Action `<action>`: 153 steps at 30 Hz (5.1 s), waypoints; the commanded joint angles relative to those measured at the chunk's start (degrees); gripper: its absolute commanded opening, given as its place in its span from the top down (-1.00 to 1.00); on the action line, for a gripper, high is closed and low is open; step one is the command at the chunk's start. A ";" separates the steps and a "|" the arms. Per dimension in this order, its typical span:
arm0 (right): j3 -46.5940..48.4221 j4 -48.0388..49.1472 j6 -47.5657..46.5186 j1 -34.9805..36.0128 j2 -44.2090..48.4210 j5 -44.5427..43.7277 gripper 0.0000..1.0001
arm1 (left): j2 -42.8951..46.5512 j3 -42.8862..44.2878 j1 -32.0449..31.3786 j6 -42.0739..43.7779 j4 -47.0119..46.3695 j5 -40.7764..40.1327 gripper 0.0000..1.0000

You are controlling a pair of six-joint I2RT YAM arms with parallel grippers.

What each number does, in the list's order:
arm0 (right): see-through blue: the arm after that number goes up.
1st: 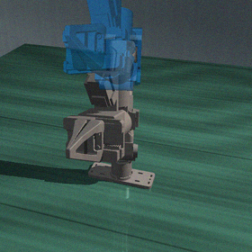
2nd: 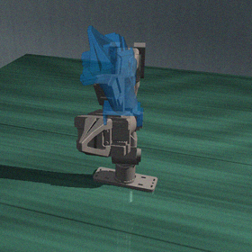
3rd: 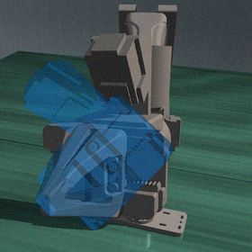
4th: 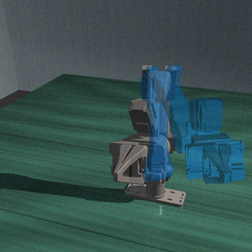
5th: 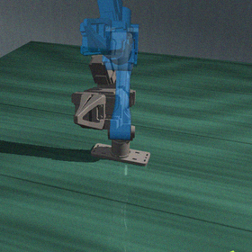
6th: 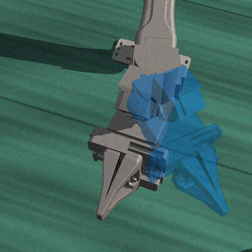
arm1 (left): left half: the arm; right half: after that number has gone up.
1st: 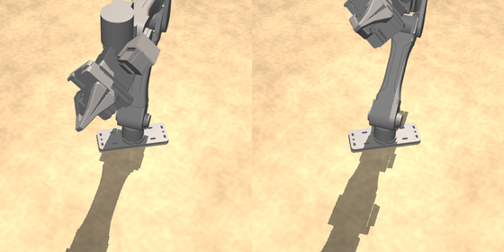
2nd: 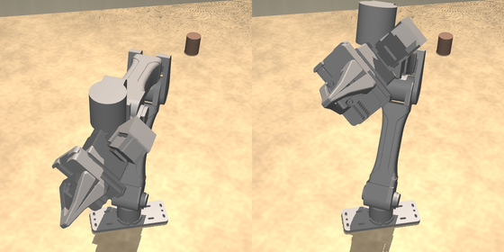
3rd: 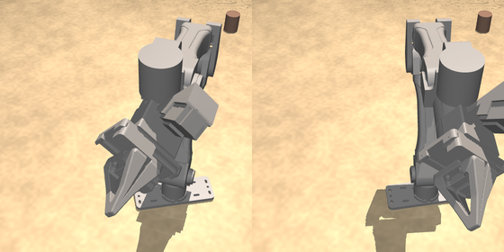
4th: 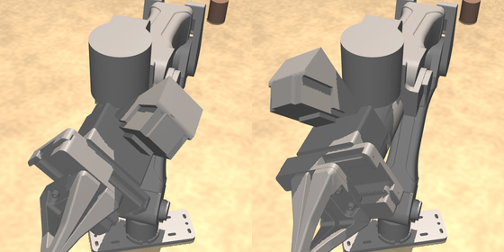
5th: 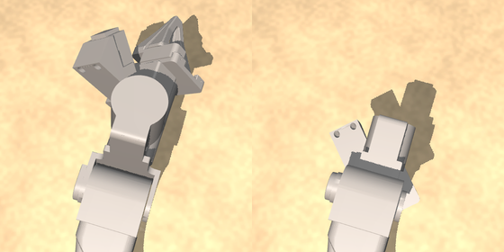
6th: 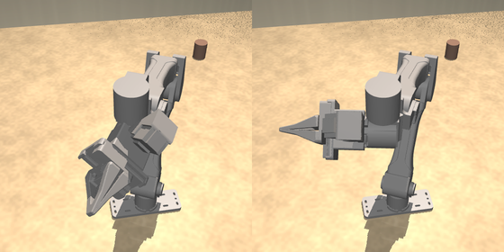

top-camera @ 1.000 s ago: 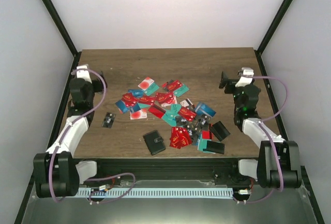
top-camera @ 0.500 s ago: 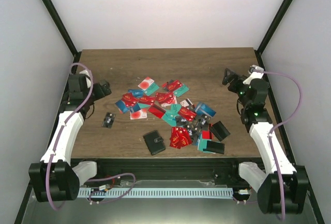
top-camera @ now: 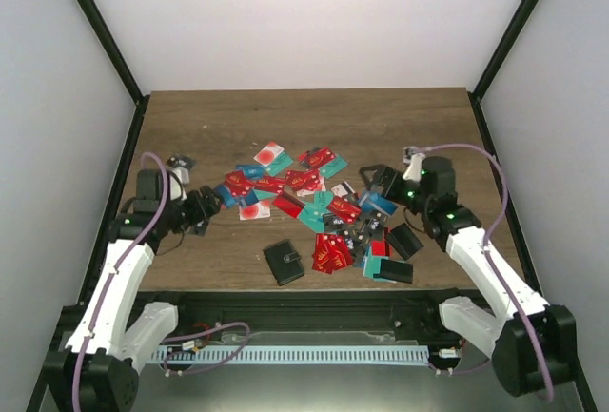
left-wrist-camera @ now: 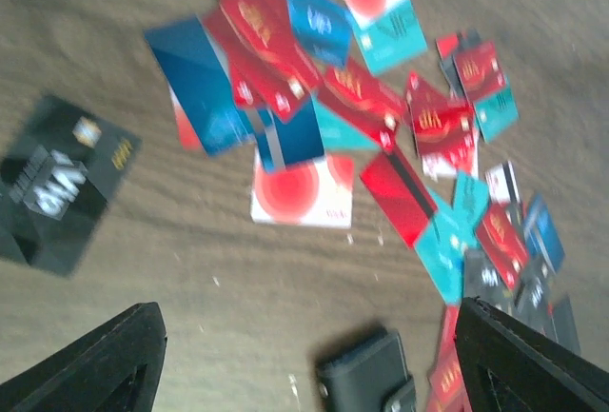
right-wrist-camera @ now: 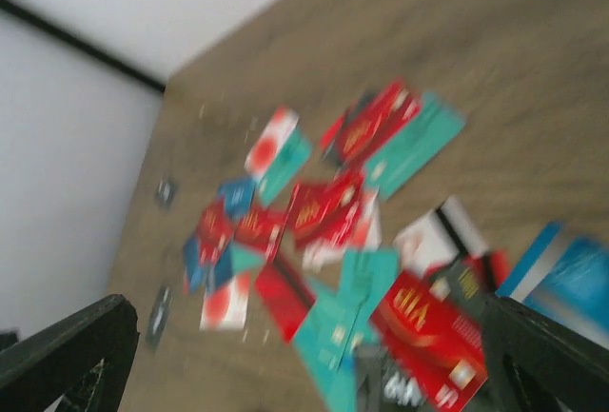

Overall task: Put the credit cards into the card holder
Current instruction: Open the credit card at the center of the board.

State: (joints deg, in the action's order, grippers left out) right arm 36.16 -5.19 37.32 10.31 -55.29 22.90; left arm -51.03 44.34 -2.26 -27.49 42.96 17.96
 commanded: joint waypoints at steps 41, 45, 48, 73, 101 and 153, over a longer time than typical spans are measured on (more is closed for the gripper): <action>-3.68 -2.28 7.08 41.96 -13.69 -3.65 -0.76 | -13.83 -19.27 -39.28 -25.34 -25.88 0.05 -0.01; -3.47 -0.29 7.47 42.25 -16.14 -2.46 -0.72 | -17.20 -18.59 -40.07 -25.13 -25.70 -0.07 0.13; -2.72 -1.34 6.87 42.27 -17.54 -2.49 -0.71 | -18.46 -18.70 -40.89 -25.59 -24.76 -0.61 0.19; -3.38 -3.52 2.76 42.34 -13.15 -4.92 -0.67 | -17.16 -17.22 -41.69 -18.08 -29.35 0.02 0.92; 5.89 -17.32 2.29 42.17 7.05 4.88 -0.98 | -12.49 14.97 -35.62 -1.29 -2.81 14.01 0.92; -4.94 18.63 19.56 35.28 6.36 12.24 -0.09 | -9.61 15.23 -35.62 -9.70 -15.78 25.65 0.89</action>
State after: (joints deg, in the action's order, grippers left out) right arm 30.15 7.03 55.51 46.94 -47.94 34.79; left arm -62.37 61.41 -37.78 -35.42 31.79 40.34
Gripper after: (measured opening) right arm 0.593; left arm 0.062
